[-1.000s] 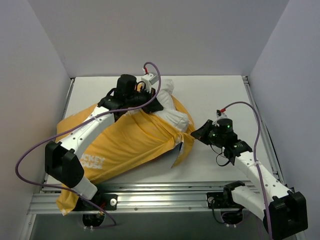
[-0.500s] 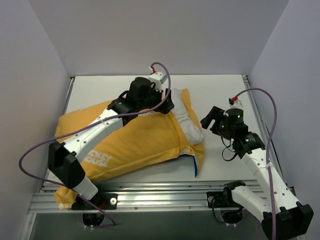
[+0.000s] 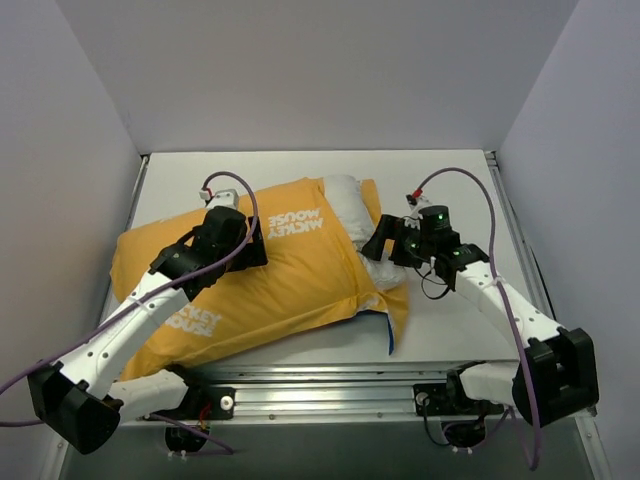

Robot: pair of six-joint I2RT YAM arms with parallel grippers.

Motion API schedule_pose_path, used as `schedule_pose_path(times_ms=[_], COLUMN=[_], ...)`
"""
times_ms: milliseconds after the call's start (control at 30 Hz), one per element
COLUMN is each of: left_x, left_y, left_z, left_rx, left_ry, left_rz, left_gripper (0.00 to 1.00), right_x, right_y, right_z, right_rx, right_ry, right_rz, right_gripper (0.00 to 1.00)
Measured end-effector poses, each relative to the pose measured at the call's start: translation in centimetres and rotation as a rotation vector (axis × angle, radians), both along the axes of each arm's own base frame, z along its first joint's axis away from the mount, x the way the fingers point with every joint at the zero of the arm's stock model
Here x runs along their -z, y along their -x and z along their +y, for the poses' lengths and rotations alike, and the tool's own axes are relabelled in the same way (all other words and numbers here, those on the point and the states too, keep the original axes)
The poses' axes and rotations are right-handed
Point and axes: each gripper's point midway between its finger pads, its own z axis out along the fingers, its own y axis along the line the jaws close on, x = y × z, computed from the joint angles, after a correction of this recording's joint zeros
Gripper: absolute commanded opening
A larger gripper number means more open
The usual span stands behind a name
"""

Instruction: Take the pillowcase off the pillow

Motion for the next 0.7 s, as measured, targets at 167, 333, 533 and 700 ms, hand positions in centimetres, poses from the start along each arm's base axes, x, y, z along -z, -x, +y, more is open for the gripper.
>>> schedule_pose_path(times_ms=[167,333,533,700], left_x=[2.7,3.3,1.1,-1.6], left_y=[-1.3,-5.6,-11.4,-11.1], left_z=[2.1,2.1,-1.8,-4.2], left_rx=[-0.063,-0.039,0.071,0.166], left_ry=[0.02,-0.025,0.043,0.142], left_rz=[0.037,0.014,-0.089,-0.147], left_gripper=[0.94,0.94,0.95,0.95], right_x=[0.7,0.2,0.3,0.0], right_y=[1.7,3.1,4.5,5.5], right_z=[5.4,8.4,10.0,11.2], right_rx=[-0.202,-0.295,-0.327,-0.337], right_ry=[-0.079,-0.148,-0.18,-0.172], right_rz=[-0.004,-0.035,-0.025,-0.037], right_gripper=[0.88,0.36,0.0,0.0])
